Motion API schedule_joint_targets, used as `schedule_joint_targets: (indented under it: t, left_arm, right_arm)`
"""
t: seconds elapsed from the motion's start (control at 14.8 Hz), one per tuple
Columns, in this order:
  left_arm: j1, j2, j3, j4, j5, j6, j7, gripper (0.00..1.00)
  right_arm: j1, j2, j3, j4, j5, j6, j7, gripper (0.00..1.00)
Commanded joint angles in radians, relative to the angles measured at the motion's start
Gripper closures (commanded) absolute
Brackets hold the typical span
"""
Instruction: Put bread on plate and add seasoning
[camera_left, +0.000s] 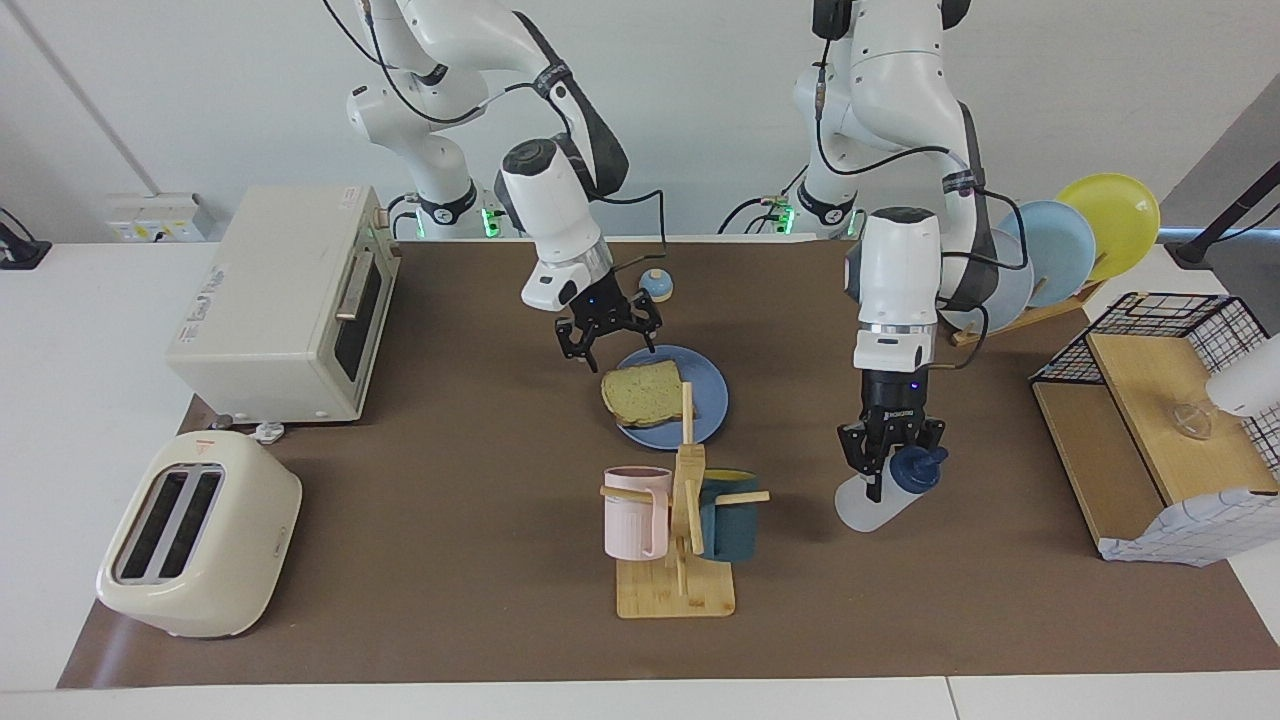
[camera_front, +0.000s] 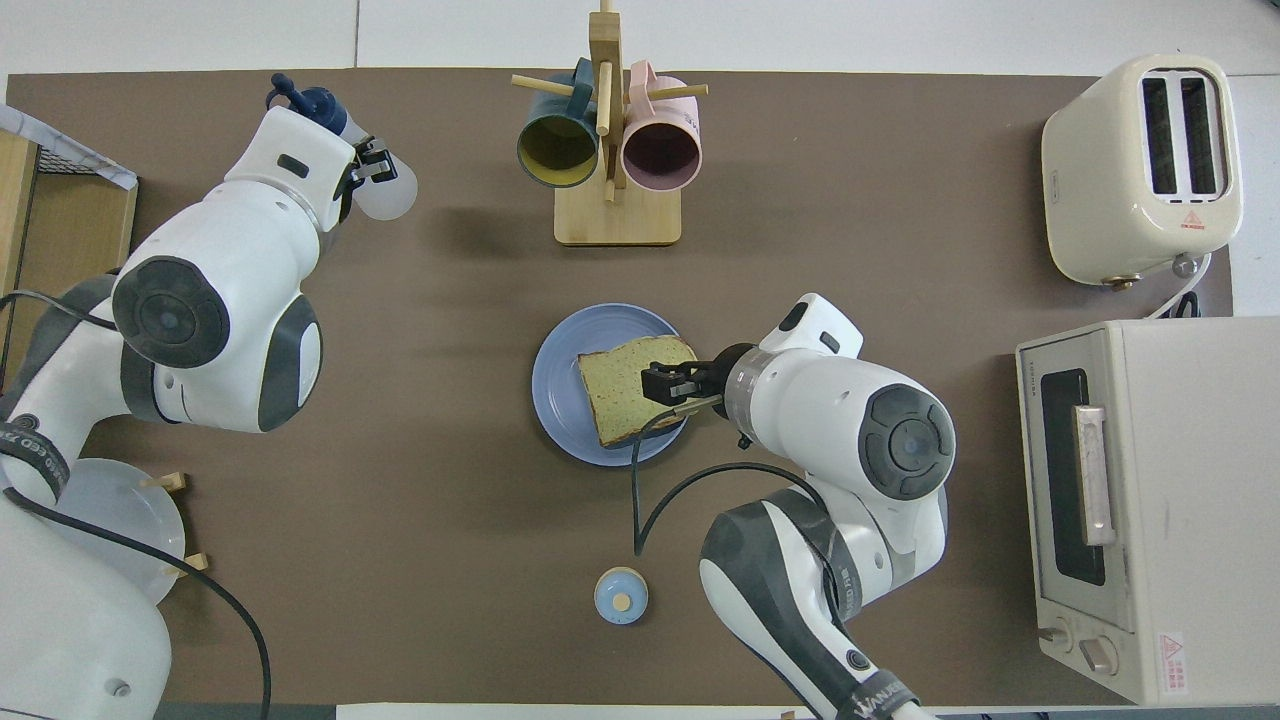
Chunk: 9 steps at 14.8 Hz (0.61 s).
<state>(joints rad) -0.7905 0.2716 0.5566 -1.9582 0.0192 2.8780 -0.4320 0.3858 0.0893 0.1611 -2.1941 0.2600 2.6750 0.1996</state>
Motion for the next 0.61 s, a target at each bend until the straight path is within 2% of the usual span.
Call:
schedule_joint_targets:
  t: [0.0, 0.2, 0.34, 0.41, 0.54]
  left_arm:
    - [-0.009, -0.087, -0.003, 0.001, 0.005, -0.118, 0.053, 0.61]
    - [-0.012, -0.156, -0.007, 0.001, 0.005, -0.227, 0.114, 0.6]
    - [-0.012, -0.215, -0.012, 0.004, 0.005, -0.32, 0.176, 0.6]
    - [-0.012, -0.242, -0.021, 0.01, 0.005, -0.377, 0.202, 0.61]
    - [-0.012, -0.275, -0.027, 0.027, 0.005, -0.466, 0.243, 0.61]
  right_arm:
    - [-0.007, 0.013, 0.011, 0.045, 0.021, -0.007, -0.025, 0.0]
    - [-0.03, 0.029, 0.009, 0.146, 0.024, -0.157, -0.013, 0.21]
    - [-0.056, 0.049, 0.009, 0.27, 0.025, -0.313, 0.038, 0.32]
    - [-0.068, 0.067, 0.009, 0.354, 0.025, -0.413, 0.07, 0.33]
    - [-0.076, 0.081, 0.009, 0.453, 0.025, -0.513, 0.11, 0.33]
